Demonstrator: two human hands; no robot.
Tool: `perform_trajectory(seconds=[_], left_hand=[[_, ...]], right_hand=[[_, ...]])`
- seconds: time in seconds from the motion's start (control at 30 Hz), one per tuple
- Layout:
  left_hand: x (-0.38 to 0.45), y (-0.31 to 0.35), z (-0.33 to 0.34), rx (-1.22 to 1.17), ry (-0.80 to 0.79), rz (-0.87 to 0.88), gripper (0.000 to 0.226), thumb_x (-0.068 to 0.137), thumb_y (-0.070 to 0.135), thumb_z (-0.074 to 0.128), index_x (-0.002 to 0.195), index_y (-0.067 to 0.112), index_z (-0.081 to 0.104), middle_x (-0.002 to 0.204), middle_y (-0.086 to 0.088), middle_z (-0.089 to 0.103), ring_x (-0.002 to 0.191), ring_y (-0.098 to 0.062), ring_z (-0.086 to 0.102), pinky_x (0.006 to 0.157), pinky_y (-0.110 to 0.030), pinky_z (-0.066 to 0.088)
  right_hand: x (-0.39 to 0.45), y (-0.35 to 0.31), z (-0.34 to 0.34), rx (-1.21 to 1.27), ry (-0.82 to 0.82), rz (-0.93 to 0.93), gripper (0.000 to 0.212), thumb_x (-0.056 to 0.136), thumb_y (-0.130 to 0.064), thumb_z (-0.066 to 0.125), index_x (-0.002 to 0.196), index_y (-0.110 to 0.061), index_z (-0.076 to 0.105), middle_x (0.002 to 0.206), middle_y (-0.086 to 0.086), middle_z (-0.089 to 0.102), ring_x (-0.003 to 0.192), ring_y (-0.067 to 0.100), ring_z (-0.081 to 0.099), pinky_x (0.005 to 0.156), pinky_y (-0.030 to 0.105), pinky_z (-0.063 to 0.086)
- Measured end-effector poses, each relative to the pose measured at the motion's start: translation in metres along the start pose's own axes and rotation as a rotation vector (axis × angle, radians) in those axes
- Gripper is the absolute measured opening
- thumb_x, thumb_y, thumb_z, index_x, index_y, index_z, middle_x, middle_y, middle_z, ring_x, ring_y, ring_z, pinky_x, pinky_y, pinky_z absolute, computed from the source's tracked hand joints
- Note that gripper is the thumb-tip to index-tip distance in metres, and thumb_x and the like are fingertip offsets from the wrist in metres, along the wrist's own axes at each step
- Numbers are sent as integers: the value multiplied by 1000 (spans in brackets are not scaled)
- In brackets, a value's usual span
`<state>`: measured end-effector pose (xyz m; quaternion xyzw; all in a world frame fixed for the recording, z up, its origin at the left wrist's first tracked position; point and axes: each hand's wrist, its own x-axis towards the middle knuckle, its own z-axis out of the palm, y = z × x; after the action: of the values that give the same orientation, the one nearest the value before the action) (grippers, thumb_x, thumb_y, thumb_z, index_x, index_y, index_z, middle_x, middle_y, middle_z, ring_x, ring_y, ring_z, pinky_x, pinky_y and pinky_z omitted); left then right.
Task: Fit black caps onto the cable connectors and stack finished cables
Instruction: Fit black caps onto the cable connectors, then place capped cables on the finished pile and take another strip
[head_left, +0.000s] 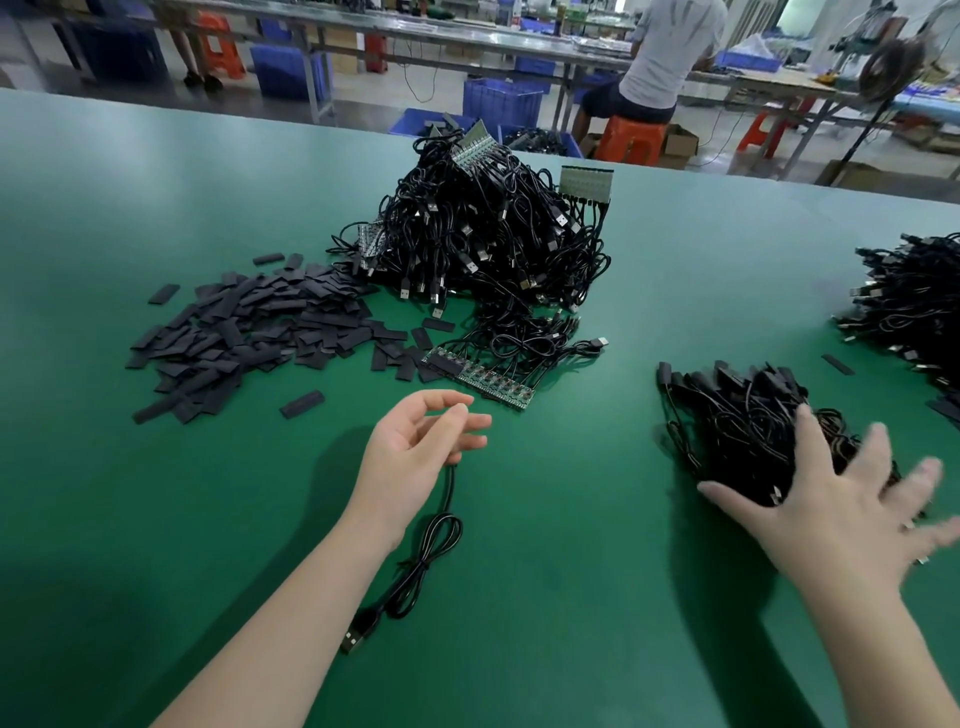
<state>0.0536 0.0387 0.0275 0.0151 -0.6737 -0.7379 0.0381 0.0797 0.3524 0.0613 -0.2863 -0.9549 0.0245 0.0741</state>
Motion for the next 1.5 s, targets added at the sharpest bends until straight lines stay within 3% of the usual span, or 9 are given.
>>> perform_trajectory(seconds=[0.1, 0.3, 0.83, 1.17, 1.3, 1.4, 1.5], left_hand=[[0, 0, 1, 6, -5, -20, 10, 98, 18, 54, 101, 19, 64, 95, 1, 76, 87, -16, 73, 83, -36, 53], [0, -1, 4, 17, -28, -30, 11, 98, 17, 54, 98, 20, 65, 94, 2, 76, 86, -15, 73, 80, -31, 53], [1, -2, 1, 21, -8, -36, 13, 98, 17, 54, 98, 19, 66, 95, 1, 76, 87, -16, 72, 81, -34, 54], [2, -3, 0, 15, -8, -40, 13, 98, 19, 54, 98, 22, 67, 95, 2, 76, 88, -15, 72, 80, -31, 52], [2, -4, 0, 5, -5, -39, 13, 98, 18, 54, 98, 22, 67, 95, 2, 76, 87, -16, 72, 78, -29, 52], [3, -4, -1, -2, 3, -29, 13, 98, 18, 55, 97, 22, 67, 94, 2, 76, 86, -15, 72, 74, -23, 54], [4, -4, -3, -18, 21, -18, 13, 97, 16, 55, 97, 21, 68, 93, 1, 76, 86, -16, 72, 71, -19, 55]], right_hand=[[4, 14, 9, 132, -120, 75, 131, 49, -85, 68, 153, -47, -3, 164, 8, -7, 149, 43, -6, 113, 70, 10], [19, 16, 24, 235, -104, 65, 122, 51, -75, 79, 149, -49, 12, 161, 5, 3, 146, 43, 3, 112, 67, 22], [85, -10, 42, 210, -114, 47, 118, 55, -79, 76, 148, -51, 9, 160, 6, 2, 142, 44, 10, 109, 65, 28], [110, -23, 42, 213, -140, 52, 118, 56, -77, 77, 149, -52, 8, 162, 6, 0, 144, 43, 8, 111, 67, 25], [107, -24, 34, 254, -194, 66, 120, 57, -73, 80, 151, -52, 8, 164, 6, -7, 148, 44, -8, 113, 70, 9], [95, -33, 26, 223, -77, 80, 115, 60, -71, 79, 152, -46, 16, 165, 14, -7, 147, 48, -12, 110, 73, -1], [70, -56, 22, 224, 106, -49, 101, 68, -63, 78, 151, -38, 28, 164, 17, 5, 148, 47, -3, 109, 74, -2]])
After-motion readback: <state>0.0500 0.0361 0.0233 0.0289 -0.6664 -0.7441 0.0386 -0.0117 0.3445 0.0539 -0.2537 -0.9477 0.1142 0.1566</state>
